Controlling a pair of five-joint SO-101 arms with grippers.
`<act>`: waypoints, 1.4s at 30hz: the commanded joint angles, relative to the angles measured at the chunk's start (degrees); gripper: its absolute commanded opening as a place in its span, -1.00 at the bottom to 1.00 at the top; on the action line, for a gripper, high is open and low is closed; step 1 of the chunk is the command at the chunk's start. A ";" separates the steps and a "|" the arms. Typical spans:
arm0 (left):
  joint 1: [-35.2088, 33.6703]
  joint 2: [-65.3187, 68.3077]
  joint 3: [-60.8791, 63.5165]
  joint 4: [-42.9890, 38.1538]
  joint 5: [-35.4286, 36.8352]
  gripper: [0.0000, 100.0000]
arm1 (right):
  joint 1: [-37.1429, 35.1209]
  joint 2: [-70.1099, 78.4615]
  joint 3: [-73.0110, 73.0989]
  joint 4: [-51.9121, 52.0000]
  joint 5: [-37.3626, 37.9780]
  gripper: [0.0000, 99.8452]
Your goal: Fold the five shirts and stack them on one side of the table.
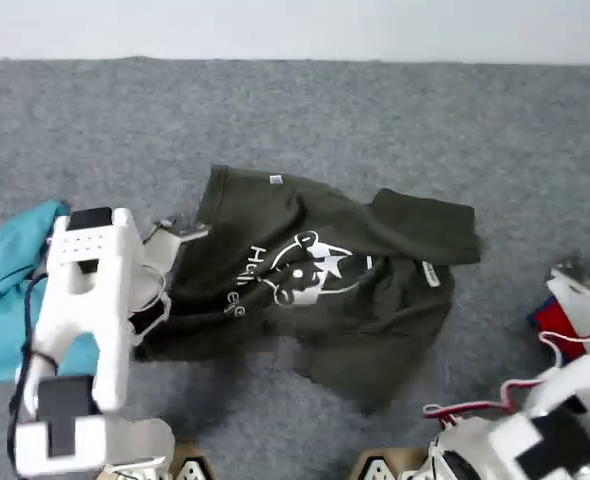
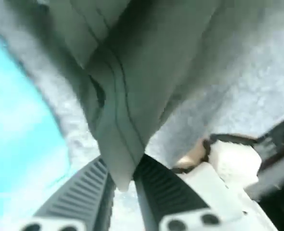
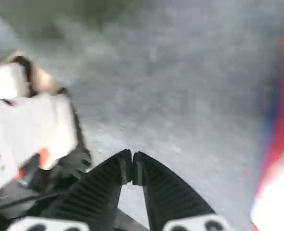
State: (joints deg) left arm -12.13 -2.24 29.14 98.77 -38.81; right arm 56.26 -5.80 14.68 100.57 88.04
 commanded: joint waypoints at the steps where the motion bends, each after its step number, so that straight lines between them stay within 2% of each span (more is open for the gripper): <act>1: 0.53 -12.40 -0.31 1.93 -0.62 -0.98 | -2.77 -7.43 -3.69 1.80 0.44 -0.98; 4: 2.81 -18.81 -0.31 1.93 -0.44 -0.98 | -7.25 -12.88 -3.69 1.80 -1.58 -0.98; 8: 5.98 -22.68 -0.31 1.85 4.66 -0.98 | -13.85 -16.22 -1.58 1.80 -7.56 -0.98; 14: 7.74 -19.69 0.04 1.85 7.03 -0.97 | -25.45 -16.75 3.96 -1.36 -25.41 -0.97; 17: 7.47 -16.97 0.04 1.85 7.21 -0.93 | -28.88 -16.84 4.13 -5.76 -34.99 -0.83; 20: 7.38 -13.89 -0.04 1.85 11.96 -0.71 | -33.36 -16.40 4.84 -6.29 -40.00 -0.59; 22: 7.38 -12.31 -0.22 1.85 16.00 -0.62 | -37.85 -16.31 6.51 -4.26 -40.79 -0.45; 24: 7.65 -10.73 -0.31 1.85 17.49 -0.61 | -43.47 -16.75 8.97 -2.42 -41.14 -0.38; 31: 7.38 -8.70 -0.31 1.85 17.67 -0.61 | -62.90 -16.75 18.55 -2.07 -43.60 -0.38; 39: 7.38 -8.70 -0.40 1.49 17.67 -0.61 | -79.52 -16.75 23.56 -0.31 -42.99 -0.38; 42: 7.38 -8.70 -0.40 1.49 17.67 -0.61 | -82.77 -16.13 24.00 -1.01 -42.99 -0.38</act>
State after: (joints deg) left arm -4.92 -10.95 29.58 98.77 -22.20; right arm -23.56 -21.10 38.51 99.25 45.05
